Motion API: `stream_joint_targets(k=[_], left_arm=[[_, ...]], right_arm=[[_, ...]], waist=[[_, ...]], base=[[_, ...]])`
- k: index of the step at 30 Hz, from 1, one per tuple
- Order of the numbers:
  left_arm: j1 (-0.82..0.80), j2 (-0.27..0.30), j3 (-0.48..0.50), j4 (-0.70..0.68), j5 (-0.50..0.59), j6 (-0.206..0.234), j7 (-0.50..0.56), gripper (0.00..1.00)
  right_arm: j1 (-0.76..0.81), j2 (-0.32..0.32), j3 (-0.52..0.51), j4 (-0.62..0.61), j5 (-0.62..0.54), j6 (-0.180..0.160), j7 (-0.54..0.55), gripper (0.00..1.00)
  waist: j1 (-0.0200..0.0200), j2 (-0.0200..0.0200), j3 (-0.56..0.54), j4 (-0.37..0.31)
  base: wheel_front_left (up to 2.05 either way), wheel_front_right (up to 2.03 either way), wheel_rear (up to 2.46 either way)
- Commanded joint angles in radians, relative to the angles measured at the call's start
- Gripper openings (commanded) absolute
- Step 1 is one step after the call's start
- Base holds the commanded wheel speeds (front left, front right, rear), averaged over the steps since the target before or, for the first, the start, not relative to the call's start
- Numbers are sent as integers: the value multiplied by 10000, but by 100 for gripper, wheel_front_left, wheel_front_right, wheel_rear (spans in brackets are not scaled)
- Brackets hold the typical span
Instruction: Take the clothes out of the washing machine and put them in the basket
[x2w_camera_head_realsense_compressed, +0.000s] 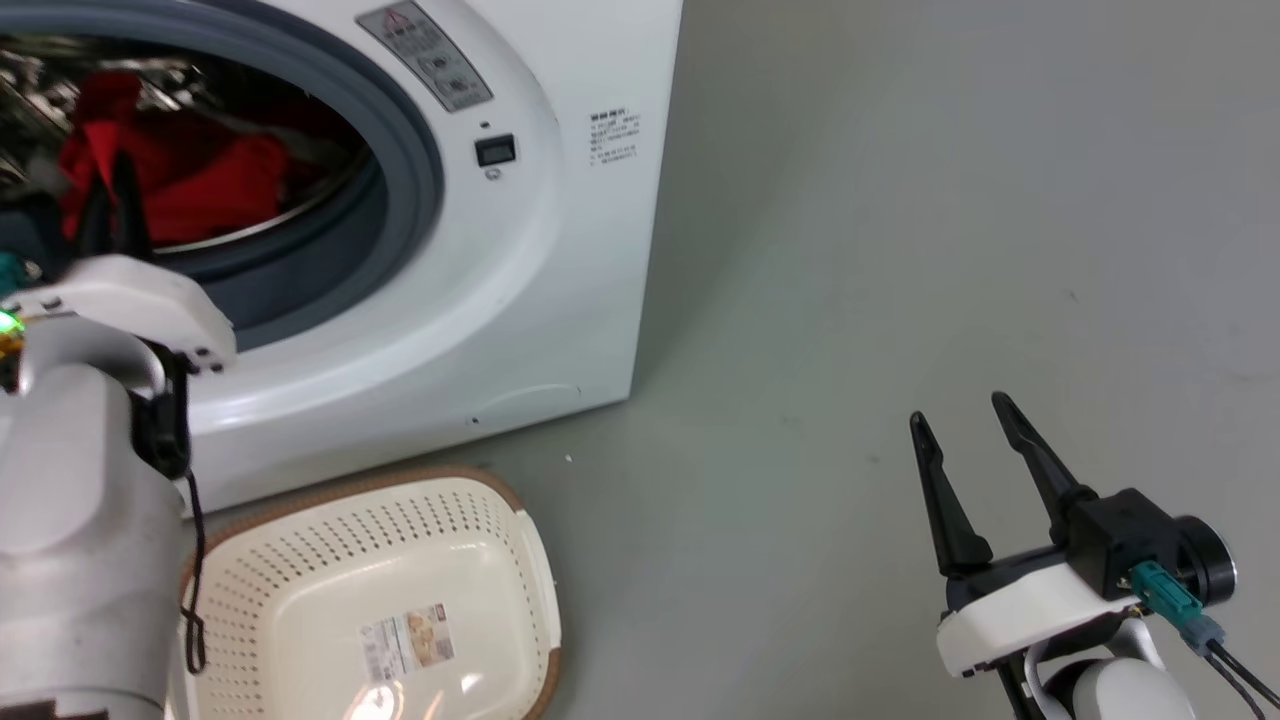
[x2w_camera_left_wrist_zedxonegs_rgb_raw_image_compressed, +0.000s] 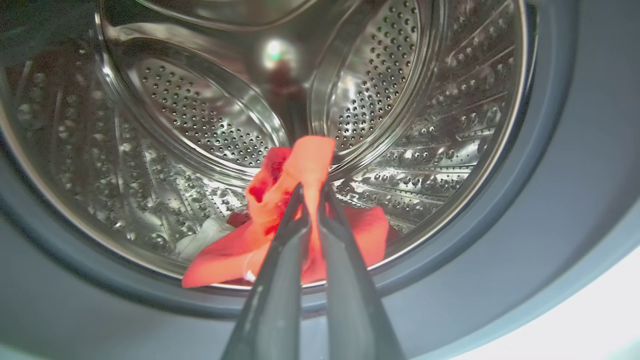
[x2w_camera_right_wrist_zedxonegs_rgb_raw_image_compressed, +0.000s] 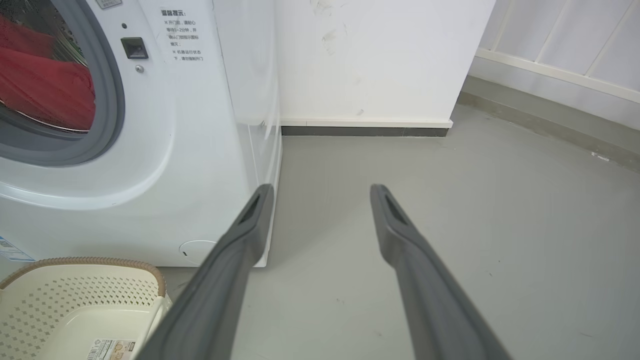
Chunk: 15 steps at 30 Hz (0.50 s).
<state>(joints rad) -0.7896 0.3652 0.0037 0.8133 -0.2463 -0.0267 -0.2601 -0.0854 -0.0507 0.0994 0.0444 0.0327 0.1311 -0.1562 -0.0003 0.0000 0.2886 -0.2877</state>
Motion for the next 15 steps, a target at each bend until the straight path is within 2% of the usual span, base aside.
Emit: stream_joint_targets(k=[1,15], left_arm=[[379,-158,78,-194,-17,-75,-70,0],[2986,-1228,504,-2587,208,-338,-61,0]], right_arm=[[229,10,-90,-89,-33,-7,81,100],[1392,11,-466,-686,-112,-8,743,100]], waist=[[3,0,-762,430],[3,0,-2673,946]], base=[[0,0,0],[0,0,0]])
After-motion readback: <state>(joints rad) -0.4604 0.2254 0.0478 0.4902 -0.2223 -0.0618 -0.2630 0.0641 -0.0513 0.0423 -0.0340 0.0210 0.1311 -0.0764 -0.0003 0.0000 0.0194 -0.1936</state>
